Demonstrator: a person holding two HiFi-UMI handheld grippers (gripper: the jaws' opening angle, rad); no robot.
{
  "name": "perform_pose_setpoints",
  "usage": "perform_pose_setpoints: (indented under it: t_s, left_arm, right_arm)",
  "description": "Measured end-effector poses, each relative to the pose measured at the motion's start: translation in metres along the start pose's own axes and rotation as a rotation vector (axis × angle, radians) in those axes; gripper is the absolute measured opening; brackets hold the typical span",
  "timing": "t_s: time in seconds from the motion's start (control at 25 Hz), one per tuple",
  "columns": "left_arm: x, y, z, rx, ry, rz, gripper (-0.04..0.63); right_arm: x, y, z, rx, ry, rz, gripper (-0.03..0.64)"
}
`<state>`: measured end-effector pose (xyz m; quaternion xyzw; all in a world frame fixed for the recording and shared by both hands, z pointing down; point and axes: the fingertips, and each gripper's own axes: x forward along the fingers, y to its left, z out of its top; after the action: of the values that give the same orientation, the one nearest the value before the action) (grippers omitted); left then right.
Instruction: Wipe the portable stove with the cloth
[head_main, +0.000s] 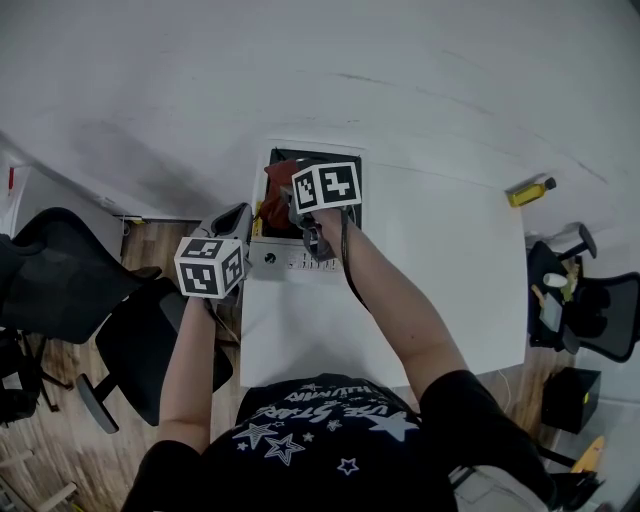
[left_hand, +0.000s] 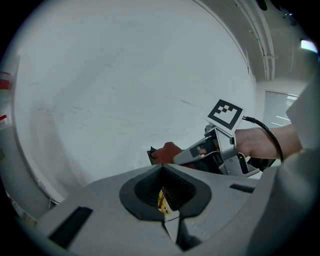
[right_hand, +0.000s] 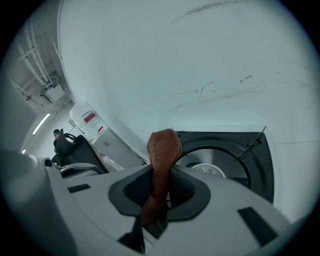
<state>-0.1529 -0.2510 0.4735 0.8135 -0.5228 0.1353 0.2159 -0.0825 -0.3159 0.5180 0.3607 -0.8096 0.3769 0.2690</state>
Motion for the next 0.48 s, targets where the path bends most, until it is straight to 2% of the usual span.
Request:
perform_pose_setpoints:
  t_s: [0.48]
  left_arm:
    - [0.005, -0.013, 0.004, 0.019, 0.004, -0.019, 0.008]
  right_arm:
    - [-0.023, -0.024, -0.005, 0.061, -0.038, -0.015, 0.067]
